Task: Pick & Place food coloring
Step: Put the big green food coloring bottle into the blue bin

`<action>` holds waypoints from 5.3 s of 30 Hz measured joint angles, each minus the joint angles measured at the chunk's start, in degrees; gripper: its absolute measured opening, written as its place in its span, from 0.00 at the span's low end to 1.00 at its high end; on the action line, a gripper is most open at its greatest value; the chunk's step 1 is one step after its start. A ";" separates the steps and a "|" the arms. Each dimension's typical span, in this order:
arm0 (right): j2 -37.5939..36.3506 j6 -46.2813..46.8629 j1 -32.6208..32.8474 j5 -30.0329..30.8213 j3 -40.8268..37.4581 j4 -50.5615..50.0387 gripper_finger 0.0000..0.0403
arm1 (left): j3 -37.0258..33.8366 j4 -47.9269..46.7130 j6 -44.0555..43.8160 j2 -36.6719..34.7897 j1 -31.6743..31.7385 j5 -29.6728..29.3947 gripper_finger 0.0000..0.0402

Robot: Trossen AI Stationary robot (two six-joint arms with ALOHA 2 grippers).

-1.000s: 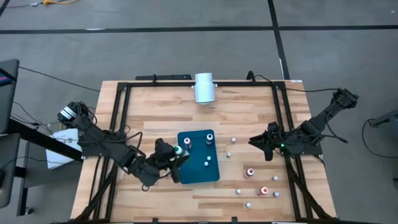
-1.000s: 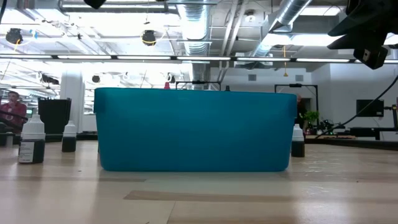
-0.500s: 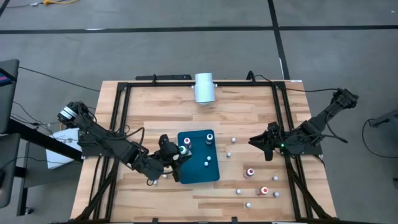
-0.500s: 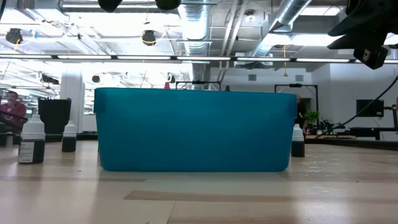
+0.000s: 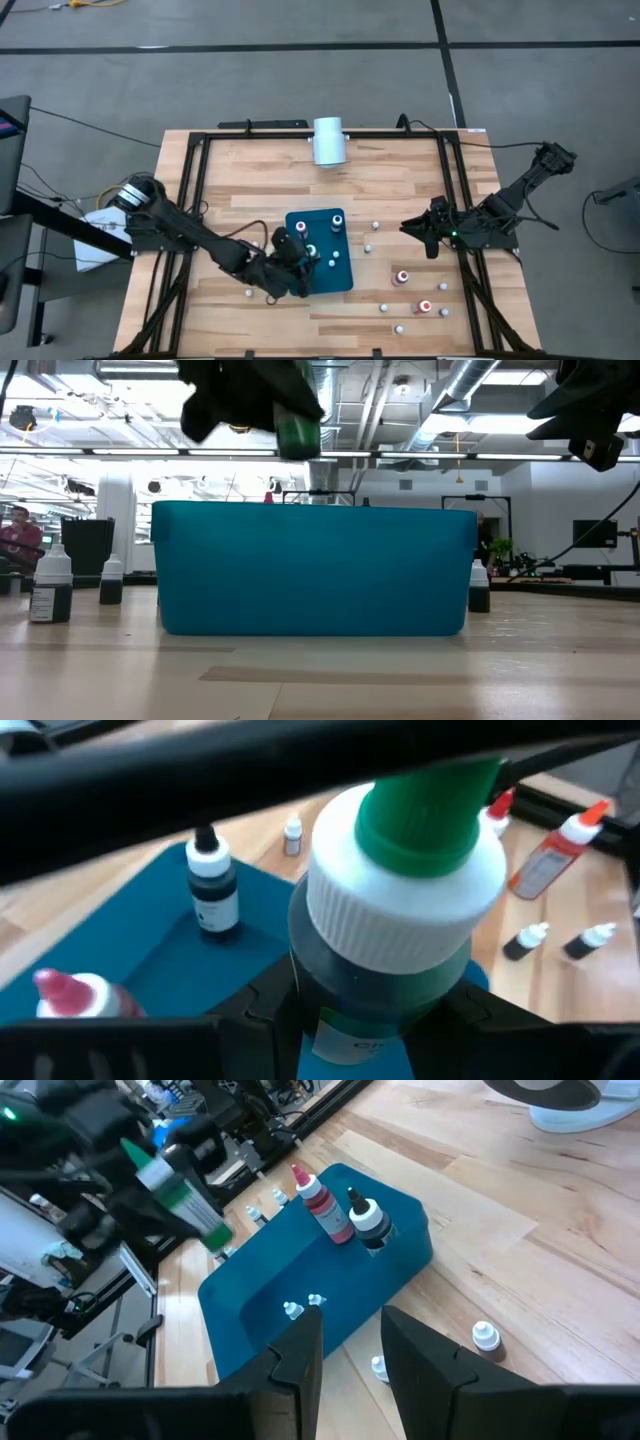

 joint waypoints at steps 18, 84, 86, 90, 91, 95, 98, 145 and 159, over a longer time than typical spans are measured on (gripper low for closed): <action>-0.01 -0.02 0.00 -0.02 0.00 -0.04 0.23 | 0.00 2.44 -9.47 6.31 1.15 1.06 0.30; 0.04 -0.02 0.07 -0.09 -0.02 0.24 0.23 | 1.86 0.64 -9.78 14.79 3.09 2.66 0.30; 0.04 -0.02 0.07 -0.09 0.00 0.26 0.23 | 1.86 0.28 -9.74 14.79 3.27 3.78 0.30; 0.04 -0.02 0.07 -0.09 -0.01 0.32 0.23 | 1.87 -0.85 -9.36 14.68 3.73 5.66 0.30; 0.04 -0.02 0.07 -0.09 -0.01 0.35 0.23 | 1.87 -0.86 -8.85 14.68 3.78 5.89 0.30; 0.04 -0.02 0.07 -0.09 -0.02 0.37 0.23 | 1.88 -0.87 -8.32 14.68 4.04 6.57 0.31; 0.04 -0.01 0.07 -0.09 -0.02 0.37 0.23 | 1.88 -0.87 -8.12 14.66 4.30 7.46 0.34; 0.02 0.02 0.07 -0.09 -0.02 0.42 0.23 | 1.84 -0.55 -6.16 12.24 3.73 7.26 0.46; 0.02 0.44 0.07 -0.09 -0.02 0.42 0.23 | 1.84 -1.99 -2.24 6.29 3.73 4.08 0.46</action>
